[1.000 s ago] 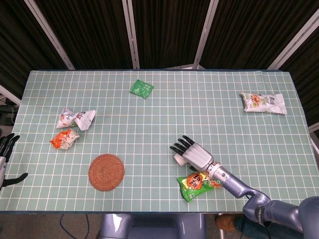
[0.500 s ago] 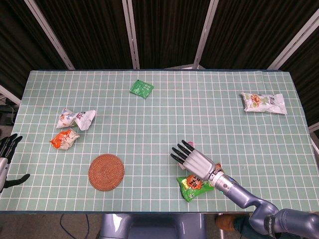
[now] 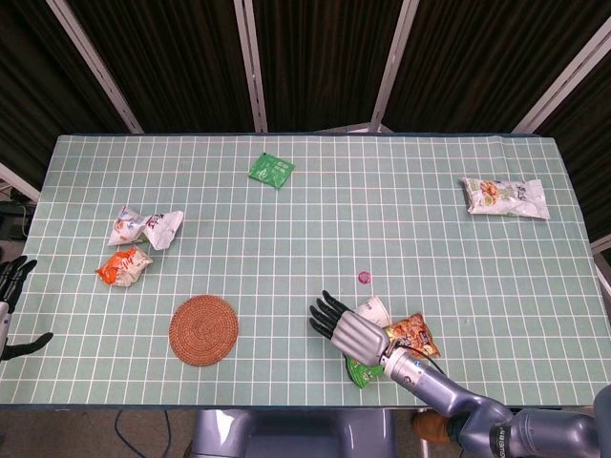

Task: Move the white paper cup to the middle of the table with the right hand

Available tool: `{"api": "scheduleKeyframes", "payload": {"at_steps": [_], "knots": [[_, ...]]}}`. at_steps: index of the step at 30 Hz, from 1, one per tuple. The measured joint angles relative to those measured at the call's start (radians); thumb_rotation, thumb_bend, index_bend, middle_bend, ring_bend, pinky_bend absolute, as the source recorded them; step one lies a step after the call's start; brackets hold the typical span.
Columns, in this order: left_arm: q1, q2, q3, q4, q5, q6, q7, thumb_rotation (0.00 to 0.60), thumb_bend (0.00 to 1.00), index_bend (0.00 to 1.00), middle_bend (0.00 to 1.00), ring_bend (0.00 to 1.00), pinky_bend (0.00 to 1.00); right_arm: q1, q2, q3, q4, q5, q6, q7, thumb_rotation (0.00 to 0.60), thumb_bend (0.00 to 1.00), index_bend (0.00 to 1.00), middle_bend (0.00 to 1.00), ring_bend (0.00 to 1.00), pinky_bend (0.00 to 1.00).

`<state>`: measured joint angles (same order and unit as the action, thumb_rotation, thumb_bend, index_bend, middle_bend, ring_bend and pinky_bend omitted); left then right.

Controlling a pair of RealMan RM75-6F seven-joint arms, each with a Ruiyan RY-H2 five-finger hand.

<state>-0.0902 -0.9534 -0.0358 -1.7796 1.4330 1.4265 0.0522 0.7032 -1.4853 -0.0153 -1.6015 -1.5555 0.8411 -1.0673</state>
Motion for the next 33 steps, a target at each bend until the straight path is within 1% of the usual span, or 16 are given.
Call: {"api": "scheduleKeyframes", "payload": {"at_steps": [4,8,11,13,15,16,18,21,24,33], "knots": [[-0.002,-0.001,-0.001,0.001,-0.006,-0.004,0.003,0.6,0.0,0.0,0.0,0.0,0.0,0.002,-0.02,0.002,0.006,0.036,-0.013,-0.078,0.6,0.08,0.0,0.08,0.0,0.02],[-0.004,-0.004,-0.003,0.002,-0.012,-0.009,0.008,0.6,0.0,0.0,0.0,0.0,0.0,0.002,-0.039,0.002,0.019,0.07,-0.014,-0.139,0.6,0.08,0.02,0.13,0.0,0.13],[-0.006,-0.005,-0.003,0.002,-0.013,-0.011,0.011,0.6,0.0,0.0,0.0,0.0,0.0,0.004,-0.046,-0.002,0.033,0.075,-0.01,-0.154,0.6,0.1,0.03,0.16,0.01,0.2],[-0.006,-0.006,-0.003,0.001,-0.014,-0.013,0.013,0.6,0.0,0.0,0.0,0.0,0.0,0.005,-0.049,-0.004,0.045,0.07,-0.004,-0.162,0.6,0.13,0.06,0.2,0.04,0.26],[-0.007,-0.006,-0.002,0.0,-0.015,-0.014,0.014,0.6,0.0,0.0,0.0,0.0,0.0,0.006,-0.052,-0.005,0.056,0.069,0.003,-0.167,0.6,0.15,0.1,0.25,0.1,0.35],[-0.007,-0.006,-0.002,0.0,-0.015,-0.015,0.015,0.6,0.0,0.0,0.0,0.0,0.0,0.006,-0.054,-0.005,0.061,0.07,0.007,-0.167,0.6,0.16,0.11,0.27,0.12,0.38],[-0.008,-0.005,-0.001,-0.002,-0.015,-0.016,0.014,0.6,0.0,0.0,0.0,0.0,0.0,0.006,-0.056,-0.005,0.067,0.074,0.011,-0.165,0.6,0.19,0.15,0.33,0.19,0.45],[-0.008,-0.004,-0.001,-0.002,-0.016,-0.018,0.013,0.6,0.0,0.0,0.0,0.0,0.0,0.008,-0.057,-0.004,0.077,0.076,0.017,-0.163,0.6,0.24,0.18,0.42,0.29,0.52],[-0.008,-0.003,-0.001,-0.002,-0.016,-0.018,0.011,0.6,0.0,0.0,0.0,0.0,0.0,0.009,-0.057,-0.004,0.084,0.07,0.023,-0.157,0.6,0.27,0.21,0.45,0.32,0.55],[-0.009,-0.002,0.0,-0.003,-0.015,-0.02,0.01,0.6,0.0,0.0,0.0,0.0,0.0,0.017,-0.06,-0.013,0.115,-0.002,0.062,-0.061,0.6,0.28,0.23,0.46,0.34,0.58]]}}
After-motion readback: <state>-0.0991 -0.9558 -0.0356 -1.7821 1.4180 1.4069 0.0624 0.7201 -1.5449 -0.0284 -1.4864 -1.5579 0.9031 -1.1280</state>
